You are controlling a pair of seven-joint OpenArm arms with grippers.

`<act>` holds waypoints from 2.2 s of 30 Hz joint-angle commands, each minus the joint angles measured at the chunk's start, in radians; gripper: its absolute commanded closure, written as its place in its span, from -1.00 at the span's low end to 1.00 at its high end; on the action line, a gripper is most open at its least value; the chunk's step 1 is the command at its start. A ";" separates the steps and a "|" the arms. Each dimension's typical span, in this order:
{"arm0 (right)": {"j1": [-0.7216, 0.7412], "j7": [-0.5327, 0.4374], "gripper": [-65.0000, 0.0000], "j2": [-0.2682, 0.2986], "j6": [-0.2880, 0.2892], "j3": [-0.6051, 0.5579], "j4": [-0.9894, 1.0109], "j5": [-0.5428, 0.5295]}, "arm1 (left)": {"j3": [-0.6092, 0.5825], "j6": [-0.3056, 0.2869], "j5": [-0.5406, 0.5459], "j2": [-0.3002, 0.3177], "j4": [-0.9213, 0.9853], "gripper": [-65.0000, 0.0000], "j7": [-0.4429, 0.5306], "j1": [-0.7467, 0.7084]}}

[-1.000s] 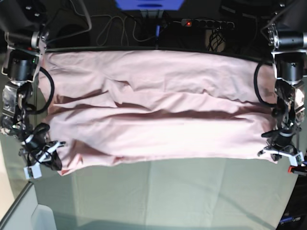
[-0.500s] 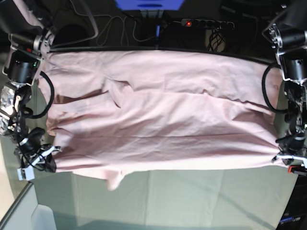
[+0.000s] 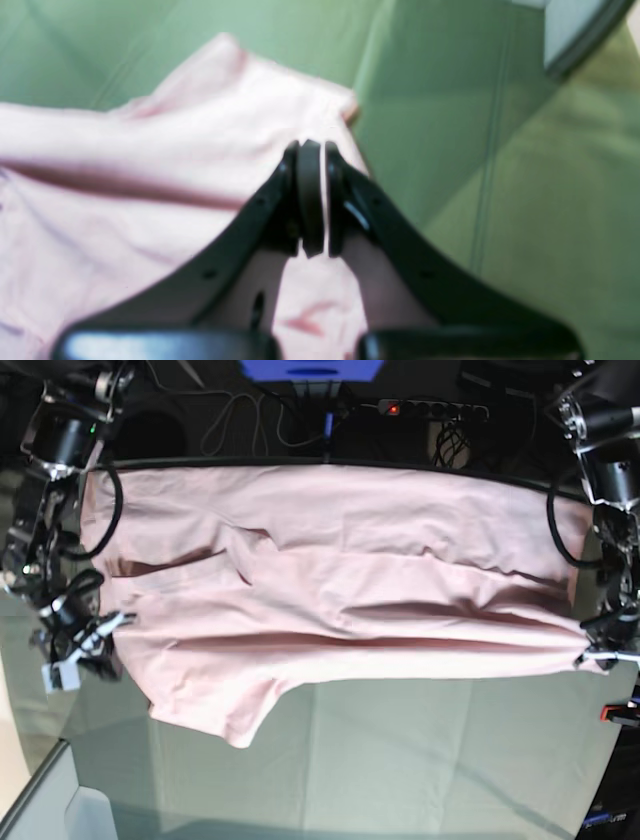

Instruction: Layout the t-shirt on the table in an organized manner, then fold the t-shirt properly

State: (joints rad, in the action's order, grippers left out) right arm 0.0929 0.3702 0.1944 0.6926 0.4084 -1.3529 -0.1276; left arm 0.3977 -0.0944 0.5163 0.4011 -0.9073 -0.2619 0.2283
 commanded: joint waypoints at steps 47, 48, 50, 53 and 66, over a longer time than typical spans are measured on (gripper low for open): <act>0.473 -0.462 0.01 0.032 -0.230 -0.082 0.993 0.276 | -0.001 -0.005 -0.005 -0.011 -0.022 1.00 0.037 -0.025; 0.473 -0.462 0.01 0.032 -0.230 -0.082 1.004 0.276 | -0.001 -0.005 -0.005 -0.011 -0.022 1.00 0.037 -0.025; 0.473 -0.462 0.01 0.032 -0.230 -0.082 1.012 0.276 | -0.003 -0.005 -0.005 -0.011 -0.022 1.00 0.037 -0.025; 0.473 -0.462 0.09 0.032 -0.230 -0.082 1.012 0.276 | -0.003 -0.005 -0.006 -0.011 -0.022 1.00 0.037 -0.023; 0.489 -0.463 1.00 0.050 -0.227 -0.173 0.979 0.273 | -0.003 -0.005 -0.005 -0.011 -0.023 1.00 0.036 -0.022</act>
State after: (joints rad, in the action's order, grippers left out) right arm 0.5488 -0.0658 0.2344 0.4660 0.2333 -0.3550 0.1539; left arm 0.3912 -0.0975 0.5064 0.3710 -0.9146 -0.2504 0.1833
